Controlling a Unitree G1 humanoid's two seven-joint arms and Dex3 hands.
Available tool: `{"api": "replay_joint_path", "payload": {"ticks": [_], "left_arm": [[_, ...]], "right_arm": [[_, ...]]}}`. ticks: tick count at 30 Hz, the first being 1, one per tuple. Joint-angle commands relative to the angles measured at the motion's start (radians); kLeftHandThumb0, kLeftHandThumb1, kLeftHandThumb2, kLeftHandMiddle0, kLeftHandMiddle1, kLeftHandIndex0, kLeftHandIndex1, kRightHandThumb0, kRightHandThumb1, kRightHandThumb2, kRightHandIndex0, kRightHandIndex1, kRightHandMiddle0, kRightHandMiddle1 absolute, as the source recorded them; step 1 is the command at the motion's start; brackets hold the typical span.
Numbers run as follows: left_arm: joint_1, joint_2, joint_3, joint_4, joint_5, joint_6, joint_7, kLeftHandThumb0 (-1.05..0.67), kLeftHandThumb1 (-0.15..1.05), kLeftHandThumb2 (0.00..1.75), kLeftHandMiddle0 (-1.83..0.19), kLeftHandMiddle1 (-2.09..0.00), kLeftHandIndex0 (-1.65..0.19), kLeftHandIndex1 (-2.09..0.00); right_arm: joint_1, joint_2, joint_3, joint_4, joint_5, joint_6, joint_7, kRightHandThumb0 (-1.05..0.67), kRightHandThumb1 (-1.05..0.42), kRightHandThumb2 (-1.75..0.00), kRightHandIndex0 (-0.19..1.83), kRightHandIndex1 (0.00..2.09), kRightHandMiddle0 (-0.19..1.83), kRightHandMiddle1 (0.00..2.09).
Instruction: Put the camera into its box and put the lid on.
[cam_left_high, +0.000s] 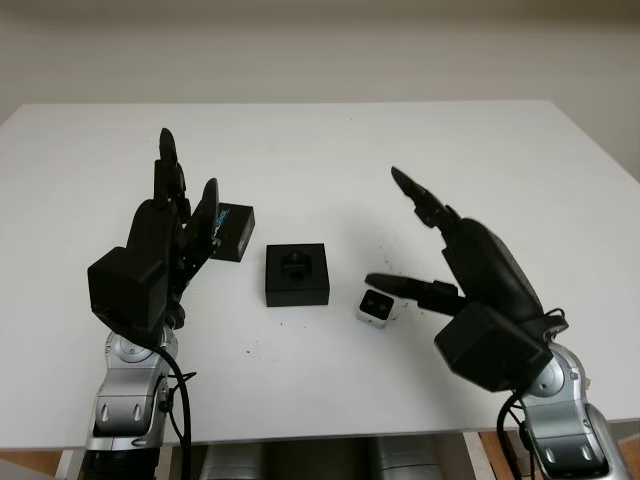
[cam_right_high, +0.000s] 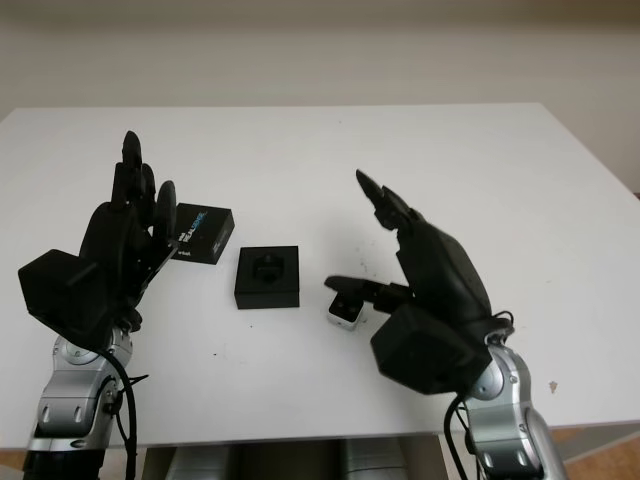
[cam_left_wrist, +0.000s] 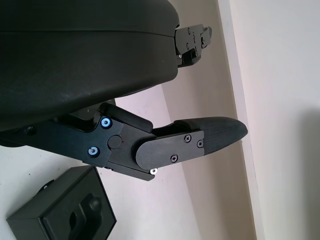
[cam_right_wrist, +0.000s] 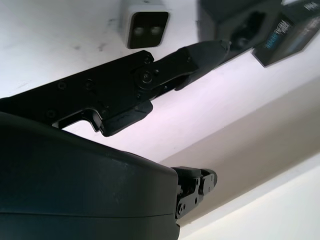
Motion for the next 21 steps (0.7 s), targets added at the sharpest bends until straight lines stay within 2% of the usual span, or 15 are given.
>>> {"api": "replay_joint_path", "payload": {"ticks": [1,5,14,18,21], "left_arm": [[-0.002,0.001,-0.007,-0.013,0.007,-0.008,0.001,-0.66,1.05,0.61,0.19,0.00,0.19,0.00],[-0.005,0.004,-0.011,-0.005,0.015,-0.014,0.002,-0.66,1.05,0.62,0.19,0.00,0.19,0.00],[-0.015,0.007,-0.021,0.002,0.039,-0.013,0.000,-0.65,1.05,0.64,0.19,0.00,0.19,0.00],[-0.023,0.001,-0.023,0.011,0.035,-0.020,-0.001,-0.64,1.05,0.64,0.19,0.00,0.19,0.00],[-0.028,0.000,-0.024,0.013,0.031,-0.012,-0.003,-0.65,1.05,0.63,0.19,0.00,0.19,0.00]], "right_arm": [[-0.003,-0.039,0.013,-0.047,-0.080,-0.001,0.018,-0.77,-0.96,-0.07,0.13,0.08,0.26,0.10],[-0.027,-0.069,0.031,-0.122,-0.209,0.062,0.149,-0.79,-0.97,-0.06,0.12,0.07,0.30,0.10],[-0.156,-0.057,0.093,-0.211,-0.505,0.155,0.442,-0.83,-1.02,-0.06,0.19,0.09,0.39,0.11],[-0.208,-0.023,0.111,-0.232,-0.593,0.179,0.573,-0.84,-1.02,-0.06,0.22,0.09,0.41,0.10],[-0.215,0.008,0.123,-0.241,-0.640,0.178,0.601,-0.83,-1.02,-0.06,0.23,0.08,0.41,0.09]]}}
